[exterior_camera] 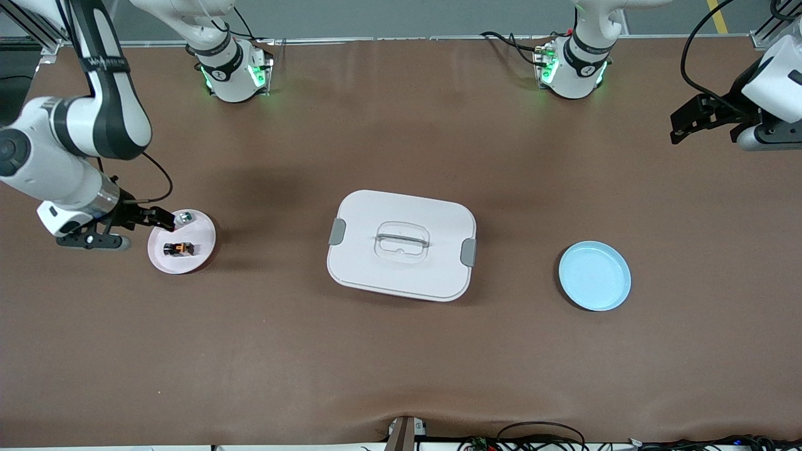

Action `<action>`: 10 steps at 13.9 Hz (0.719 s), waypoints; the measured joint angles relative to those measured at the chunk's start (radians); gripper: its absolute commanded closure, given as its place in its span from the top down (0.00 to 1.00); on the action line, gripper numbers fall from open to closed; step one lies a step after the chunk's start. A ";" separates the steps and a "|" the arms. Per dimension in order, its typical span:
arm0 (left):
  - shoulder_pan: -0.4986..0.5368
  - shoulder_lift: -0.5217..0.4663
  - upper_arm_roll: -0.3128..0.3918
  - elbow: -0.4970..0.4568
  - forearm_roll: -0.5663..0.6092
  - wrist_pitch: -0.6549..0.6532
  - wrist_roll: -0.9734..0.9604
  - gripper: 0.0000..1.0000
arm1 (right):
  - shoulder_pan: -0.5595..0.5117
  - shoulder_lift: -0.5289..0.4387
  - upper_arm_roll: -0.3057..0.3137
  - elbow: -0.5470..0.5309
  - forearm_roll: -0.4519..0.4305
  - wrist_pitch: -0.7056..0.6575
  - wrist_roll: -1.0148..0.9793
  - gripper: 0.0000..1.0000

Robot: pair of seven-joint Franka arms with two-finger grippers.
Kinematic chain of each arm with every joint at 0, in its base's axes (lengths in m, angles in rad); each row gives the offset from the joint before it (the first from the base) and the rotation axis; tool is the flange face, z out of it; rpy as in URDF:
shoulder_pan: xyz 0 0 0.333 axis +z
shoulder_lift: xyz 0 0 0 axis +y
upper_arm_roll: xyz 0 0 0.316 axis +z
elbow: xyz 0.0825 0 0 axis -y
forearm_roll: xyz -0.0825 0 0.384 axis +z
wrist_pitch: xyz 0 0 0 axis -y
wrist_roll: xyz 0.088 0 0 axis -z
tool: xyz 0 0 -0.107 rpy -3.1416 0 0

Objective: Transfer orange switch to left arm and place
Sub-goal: 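Lower the right gripper and grasp the orange-black switch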

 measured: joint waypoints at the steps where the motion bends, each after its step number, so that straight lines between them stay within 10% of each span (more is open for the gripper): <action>1: 0.000 0.003 0.000 0.000 0.000 0.000 0.000 1.00 | -0.010 0.030 0.000 0.001 -0.020 0.016 0.000 1.00; 10: 0.004 0.005 0.000 0.003 0.000 0.000 0.000 1.00 | -0.027 0.224 0.000 0.129 -0.065 0.039 -0.001 1.00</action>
